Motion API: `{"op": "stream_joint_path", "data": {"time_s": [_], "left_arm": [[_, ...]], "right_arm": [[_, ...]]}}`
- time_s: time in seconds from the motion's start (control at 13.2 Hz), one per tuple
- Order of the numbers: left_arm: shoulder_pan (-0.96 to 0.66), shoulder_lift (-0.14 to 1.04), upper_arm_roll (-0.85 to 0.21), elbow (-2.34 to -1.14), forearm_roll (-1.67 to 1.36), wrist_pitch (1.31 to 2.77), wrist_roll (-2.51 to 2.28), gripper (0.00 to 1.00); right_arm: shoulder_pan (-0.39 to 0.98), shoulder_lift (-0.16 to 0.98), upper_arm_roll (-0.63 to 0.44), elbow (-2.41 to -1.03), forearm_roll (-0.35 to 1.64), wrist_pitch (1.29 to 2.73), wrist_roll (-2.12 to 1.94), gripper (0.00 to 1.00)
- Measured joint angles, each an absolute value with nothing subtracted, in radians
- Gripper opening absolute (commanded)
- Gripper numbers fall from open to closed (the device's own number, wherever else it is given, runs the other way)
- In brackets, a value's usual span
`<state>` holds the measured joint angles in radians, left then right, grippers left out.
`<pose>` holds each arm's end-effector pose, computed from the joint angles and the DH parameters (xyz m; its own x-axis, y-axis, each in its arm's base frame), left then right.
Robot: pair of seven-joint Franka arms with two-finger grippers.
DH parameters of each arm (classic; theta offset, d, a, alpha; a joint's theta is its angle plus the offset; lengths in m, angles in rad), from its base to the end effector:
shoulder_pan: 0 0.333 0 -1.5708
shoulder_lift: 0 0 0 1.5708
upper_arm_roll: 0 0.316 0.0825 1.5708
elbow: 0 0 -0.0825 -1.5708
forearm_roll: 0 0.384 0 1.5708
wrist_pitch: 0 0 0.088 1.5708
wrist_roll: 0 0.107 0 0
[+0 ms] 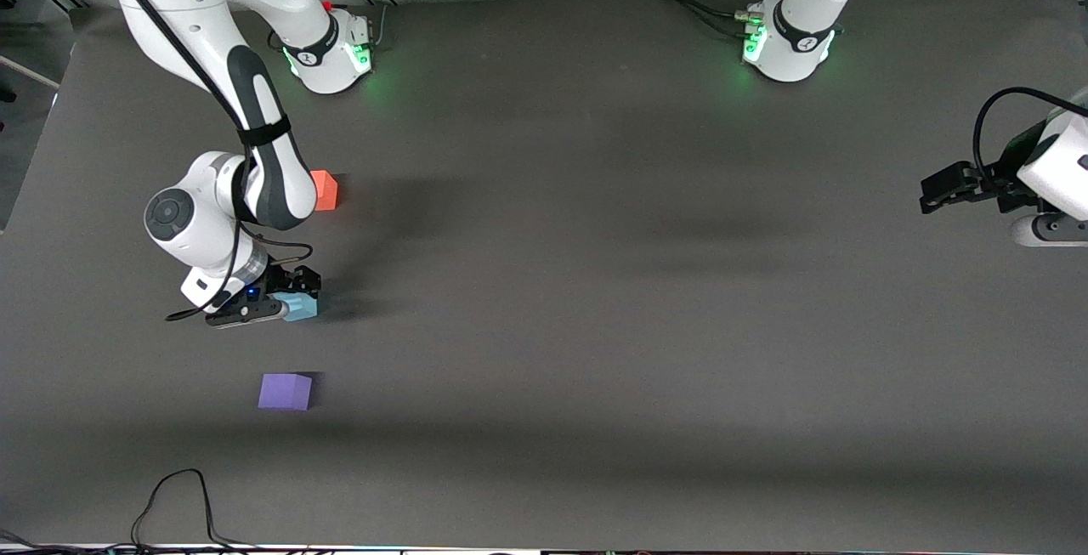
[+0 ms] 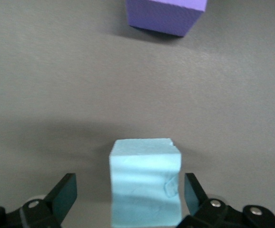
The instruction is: Place blue block between orange and purple blocks
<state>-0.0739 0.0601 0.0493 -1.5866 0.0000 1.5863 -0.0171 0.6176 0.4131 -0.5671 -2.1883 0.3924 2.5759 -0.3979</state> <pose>0.5717 -0.0149 0.5845 0.9982 -0.0074 -0.0602 -0.0076 -1.0000 -0.0040 0.5625 0.0209 0.2294 0.9841 0.1651 0.0661 0.1645 -0.9863 0.0155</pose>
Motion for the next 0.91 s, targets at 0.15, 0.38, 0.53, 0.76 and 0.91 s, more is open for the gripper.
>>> {"op": "stream_joint_path", "data": {"time_s": [0.15, 0.38, 0.53, 0.76, 0.91], "left_arm": [[-0.074, 0.060, 0.049, -1.587, 0.000, 1.587, -0.017, 1.00], [-0.074, 0.060, 0.049, -1.587, 0.000, 1.587, -0.017, 1.00], [-0.074, 0.060, 0.049, -1.587, 0.000, 1.587, -0.017, 1.00], [-0.074, 0.060, 0.049, -1.587, 0.000, 1.587, -0.017, 1.00], [-0.074, 0.060, 0.049, -1.587, 0.000, 1.587, -0.017, 1.00]], "right_arm": [[0.619, 0.359, -0.567, -2.166, 0.392, 2.502, -0.398, 1.00], [0.619, 0.255, -0.568, -2.106, 0.364, 2.373, -0.397, 1.00], [0.619, 0.201, -0.570, -2.045, 0.290, 2.276, -0.358, 1.00], [0.623, 0.170, -0.566, -1.877, 0.229, 2.068, -0.263, 1.00], [0.636, 0.169, -0.559, -1.748, 0.178, 1.923, -0.203, 1.00]]}}
